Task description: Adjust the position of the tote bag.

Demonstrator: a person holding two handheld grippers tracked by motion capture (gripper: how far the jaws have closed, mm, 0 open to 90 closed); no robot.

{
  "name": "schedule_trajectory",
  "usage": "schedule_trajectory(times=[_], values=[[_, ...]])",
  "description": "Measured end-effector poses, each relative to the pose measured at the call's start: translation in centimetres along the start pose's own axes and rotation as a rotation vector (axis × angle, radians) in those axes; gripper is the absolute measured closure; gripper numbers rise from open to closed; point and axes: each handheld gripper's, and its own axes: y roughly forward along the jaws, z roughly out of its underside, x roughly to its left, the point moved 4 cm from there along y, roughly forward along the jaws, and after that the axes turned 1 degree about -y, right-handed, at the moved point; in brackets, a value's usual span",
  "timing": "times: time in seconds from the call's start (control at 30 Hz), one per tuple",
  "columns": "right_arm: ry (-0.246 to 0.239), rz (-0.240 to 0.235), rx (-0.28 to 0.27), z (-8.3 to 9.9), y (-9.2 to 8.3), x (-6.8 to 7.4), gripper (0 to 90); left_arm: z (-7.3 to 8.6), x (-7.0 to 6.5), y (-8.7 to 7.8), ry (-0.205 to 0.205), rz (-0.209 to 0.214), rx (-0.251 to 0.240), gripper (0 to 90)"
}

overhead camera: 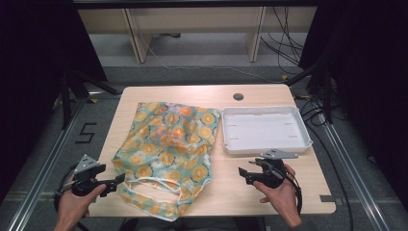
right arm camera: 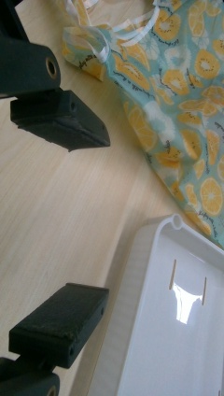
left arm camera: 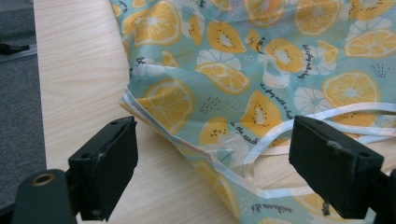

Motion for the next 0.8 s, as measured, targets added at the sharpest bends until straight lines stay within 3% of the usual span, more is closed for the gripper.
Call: schedule_trajectory(times=[0.03, 0.07, 0.13, 0.23, 0.27, 0.3, 0.33, 0.37, 0.47, 0.53, 0.57, 0.6, 0.63, 0.67, 0.7, 0.73, 0.77, 0.8], values=[[0.008, -0.007, 0.004, 0.0, 0.1, 0.1, 24.2, -0.1, 0.0, 0.0, 0.003, 0.003, -0.006, 15.0], [-0.006, 0.002, 0.017, 0.1, 0.0, 0.0, 25.4, -0.1, -0.2, 0.1, -0.025, 0.006, -0.025, 15.0], [0.021, -0.026, 0.017, 0.1, 0.2, 0.5, 25.8, -0.3, -0.2, 0.1, -0.007, 0.02, -0.04, 15.0], [-0.011, -0.036, 0.024, 0.0, 0.3, 0.7, 27.0, -0.2, -0.2, 0.1, -0.022, 0.008, -0.025, 15.0], [0.007, -0.042, 0.034, 0.0, 0.3, 1.1, 27.2, -0.2, -0.2, 0.1, -0.022, 0.008, -0.025, 15.0], [-0.023, -0.056, 0.028, -0.1, 0.6, 1.2, 28.2, -0.2, 0.1, 0.1, 0.019, 0.014, -0.023, 15.0], [-0.023, -0.056, 0.028, -0.1, 0.6, 1.2, 28.2, -0.2, 0.1, 0.1, 0.019, 0.014, -0.023, 15.0], [-0.017, -0.078, 0.044, 0.0, 0.9, 1.8, 29.0, 0.0, -0.1, 0.0, -0.036, 0.003, -0.016, 15.0], [-0.04, -0.1, 0.039, -0.2, 1.3, 2.1, 29.1, 0.0, 0.2, 0.0, -0.007, 0.008, -0.014, 15.0], [-0.05, -0.114, 0.036, -0.4, 1.5, 2.6, 29.3, 0.0, 0.1, 0.1, -0.033, 0.0, -0.021, 15.0], [-0.051, -0.139, 0.045, -0.5, 1.8, 3.1, 29.3, 0.1, -0.1, 0.1, -0.076, -0.002, -0.023, 15.0], [-0.051, -0.139, 0.045, -0.5, 1.8, 3.1, 29.3, 0.1, -0.1, 0.1, -0.076, -0.002, -0.023, 15.0], [-0.045, -0.162, 0.052, -0.4, 2.2, 3.8, 29.2, 0.1, 0.1, -0.1, -0.055, -0.006, 0.008, 15.0], [-0.045, -0.162, 0.052, -0.4, 2.2, 3.8, 29.2, -0.1, 0.4, 0.1, -0.004, 0.008, -0.015, 15.0], [-0.057, -0.18, 0.074, -0.4, 2.7, 4.4, 28.9, 0.1, 0.2, 0.3, -0.055, 0.007, -0.024, 15.0], [-0.062, -0.185, 0.074, -0.4, 2.9, 4.7, 28.8, 0.1, 0.2, 0.3, -0.055, 0.007, -0.024, 15.0], [-0.062, -0.207, 0.083, -0.4, 3.1, 5.2, 28.7, 0.0, 0.6, 0.2, 0.01, 0.006, -0.004, 15.0], [-0.054, -0.224, 0.081, -0.4, 3.3, 5.6, 28.6, 0.0, 0.6, 0.2, 0.01, 0.006, -0.004, 15.0]])
